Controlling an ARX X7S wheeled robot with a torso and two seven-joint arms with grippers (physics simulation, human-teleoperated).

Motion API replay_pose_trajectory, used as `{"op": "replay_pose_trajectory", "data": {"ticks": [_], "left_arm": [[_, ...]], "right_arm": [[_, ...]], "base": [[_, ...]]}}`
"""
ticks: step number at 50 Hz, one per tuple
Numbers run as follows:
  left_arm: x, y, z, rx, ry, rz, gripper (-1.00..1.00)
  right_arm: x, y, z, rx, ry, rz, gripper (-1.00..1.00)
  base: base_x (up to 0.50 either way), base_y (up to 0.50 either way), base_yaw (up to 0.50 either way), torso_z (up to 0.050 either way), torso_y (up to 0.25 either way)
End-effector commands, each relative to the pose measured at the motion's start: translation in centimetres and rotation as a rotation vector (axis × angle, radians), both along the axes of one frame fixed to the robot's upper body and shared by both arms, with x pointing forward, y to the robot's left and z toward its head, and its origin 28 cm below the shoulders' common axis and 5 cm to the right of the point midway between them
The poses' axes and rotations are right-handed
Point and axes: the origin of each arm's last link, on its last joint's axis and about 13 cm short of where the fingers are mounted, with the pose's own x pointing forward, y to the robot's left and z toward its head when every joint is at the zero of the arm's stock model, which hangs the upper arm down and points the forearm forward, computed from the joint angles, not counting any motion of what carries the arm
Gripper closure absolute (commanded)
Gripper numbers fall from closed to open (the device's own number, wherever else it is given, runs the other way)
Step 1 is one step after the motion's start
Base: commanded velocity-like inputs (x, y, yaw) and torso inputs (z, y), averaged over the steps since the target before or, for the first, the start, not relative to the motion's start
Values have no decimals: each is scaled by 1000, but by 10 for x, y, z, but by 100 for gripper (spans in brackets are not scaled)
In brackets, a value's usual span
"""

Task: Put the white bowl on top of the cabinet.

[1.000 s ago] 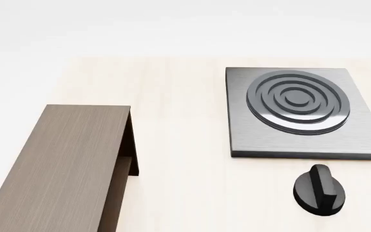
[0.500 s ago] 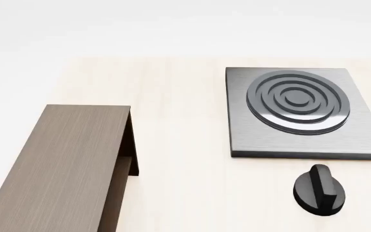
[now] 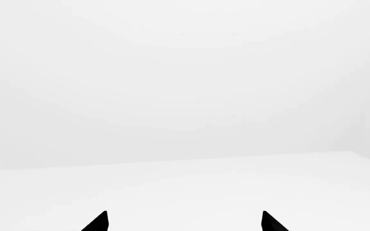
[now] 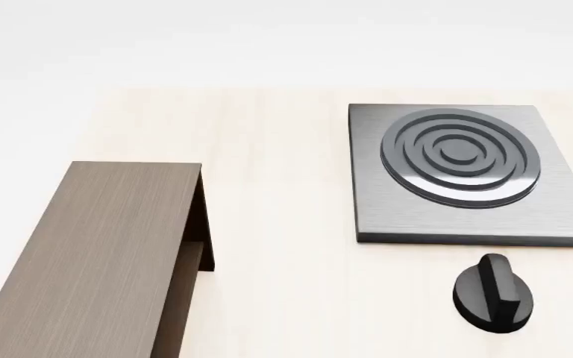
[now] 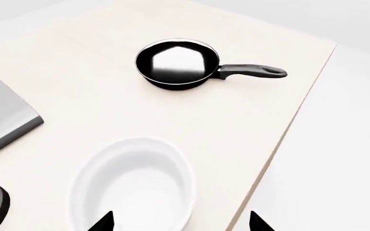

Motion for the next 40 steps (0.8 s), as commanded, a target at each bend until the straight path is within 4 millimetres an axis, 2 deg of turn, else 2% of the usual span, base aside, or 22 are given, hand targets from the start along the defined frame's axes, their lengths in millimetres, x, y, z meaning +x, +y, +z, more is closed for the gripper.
{"op": "replay_pose_trajectory", "data": {"ticks": [1,40], "left_arm": [[0,0,0,1,3,-1,-100],[2,-1,0,7,11,-1,-100]], "right_arm": [[13,-4,3,47,7,4,-100],[45,-17,-20,117,63,-19,-100]], "base": [[0,0,0,0,0],[0,0,0,0,0]]}}
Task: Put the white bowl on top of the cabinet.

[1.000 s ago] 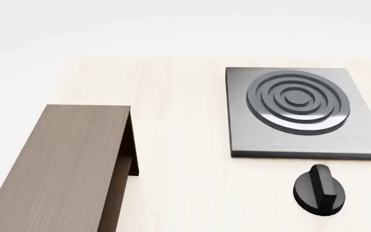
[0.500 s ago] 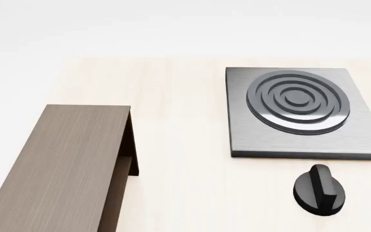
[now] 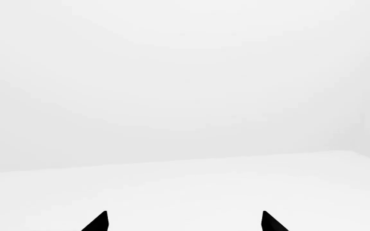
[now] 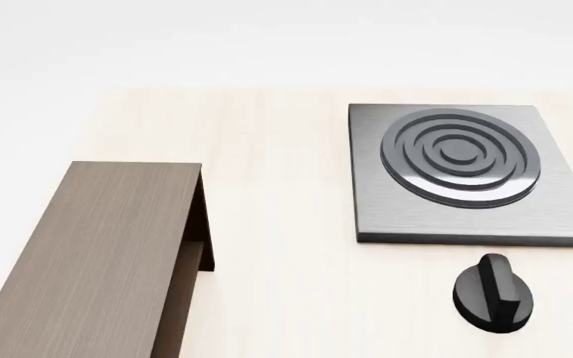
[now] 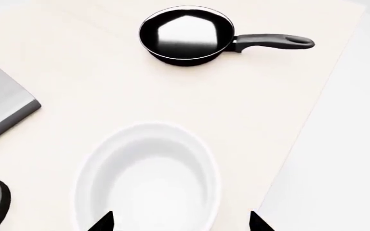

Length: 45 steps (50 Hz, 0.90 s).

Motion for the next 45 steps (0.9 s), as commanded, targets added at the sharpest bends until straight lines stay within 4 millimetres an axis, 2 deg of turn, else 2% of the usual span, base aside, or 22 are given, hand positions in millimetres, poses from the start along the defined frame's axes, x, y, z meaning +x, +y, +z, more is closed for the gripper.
{"op": "replay_pose_trajectory", "data": {"ticks": [1,12,26,45], "left_arm": [[1,0,0,1,2,-1,-100],[0,0,-1,-1,1,-2,-100],[0,0,0,-1,0,-2,-100],[2,-1,-1,3,6,-6,-100]], "right_arm": [[8,-6,-7,18,18,-16,-100],[4,-15,-15,47,20,-77,-100],[12,-23,-32,92,45,-100,-100],[21,-32,-45,133,66,-123,-100]], "base": [[0,0,0,0,0],[0,0,0,0,0],[0,0,0,0,0],[0,0,0,0,0]]}}
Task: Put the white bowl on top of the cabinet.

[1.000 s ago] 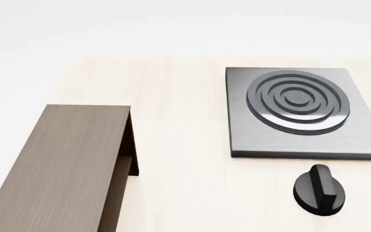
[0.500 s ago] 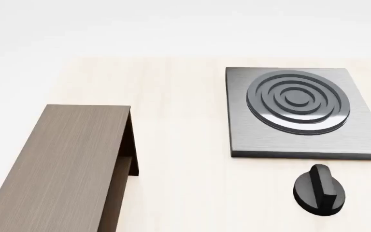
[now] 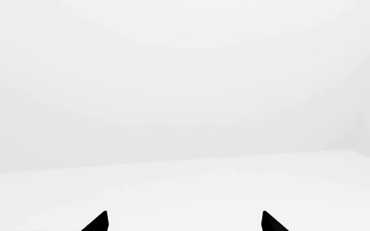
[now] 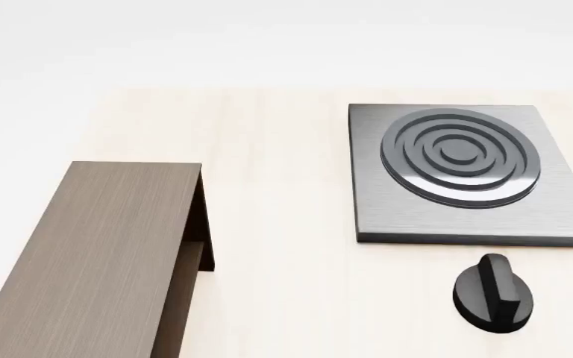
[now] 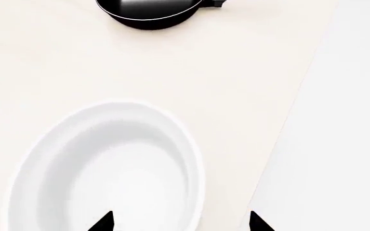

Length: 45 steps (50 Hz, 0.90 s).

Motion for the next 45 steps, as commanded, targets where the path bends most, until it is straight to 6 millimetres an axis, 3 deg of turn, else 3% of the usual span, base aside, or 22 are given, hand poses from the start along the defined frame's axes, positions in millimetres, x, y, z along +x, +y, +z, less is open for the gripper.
{"op": "replay_pose_trajectory", "data": {"ticks": [1,33,45], "left_arm": [[1,0,0,2,4,-2,-100],[1,-1,-1,5,11,-4,-100],[2,-1,-1,8,15,-5,-100]], "right_arm": [[4,-6,-10,26,16,-19,-100],[18,-9,-29,71,46,23,-100],[12,-13,-44,104,60,-5,-100]], "base": [[0,0,0,0,0],[0,0,0,0,0],[0,0,0,0,0]]}}
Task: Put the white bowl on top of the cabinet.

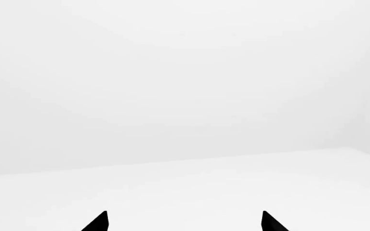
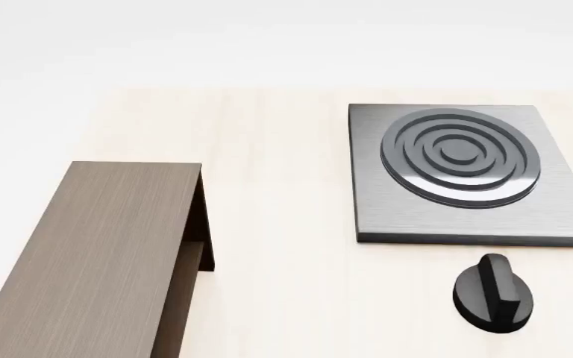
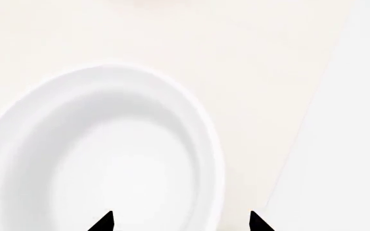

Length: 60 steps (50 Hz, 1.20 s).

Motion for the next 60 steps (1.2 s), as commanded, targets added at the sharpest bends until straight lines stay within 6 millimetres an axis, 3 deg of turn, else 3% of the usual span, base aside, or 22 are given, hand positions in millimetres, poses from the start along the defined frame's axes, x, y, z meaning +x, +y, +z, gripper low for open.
{"op": "replay_pose_trajectory", "data": {"ticks": [1,32,33,60], "left_arm": [[1,0,0,3,4,-1,-100],[1,-1,0,6,10,-2,-100],[1,-1,0,7,10,-2,-100],[1,-1,-1,-1,-4,-3,-100]], "right_arm": [[-3,-3,-12,27,14,-15,-100],[-4,-5,-29,153,16,-25,-100],[-5,-5,-29,147,22,-34,100],[-8,-6,-25,144,-11,-107,100]], "base": [[0,0,0,0,0],[0,0,0,0,0],[0,0,0,0,0],[1,-1,1,-2,0]]}}
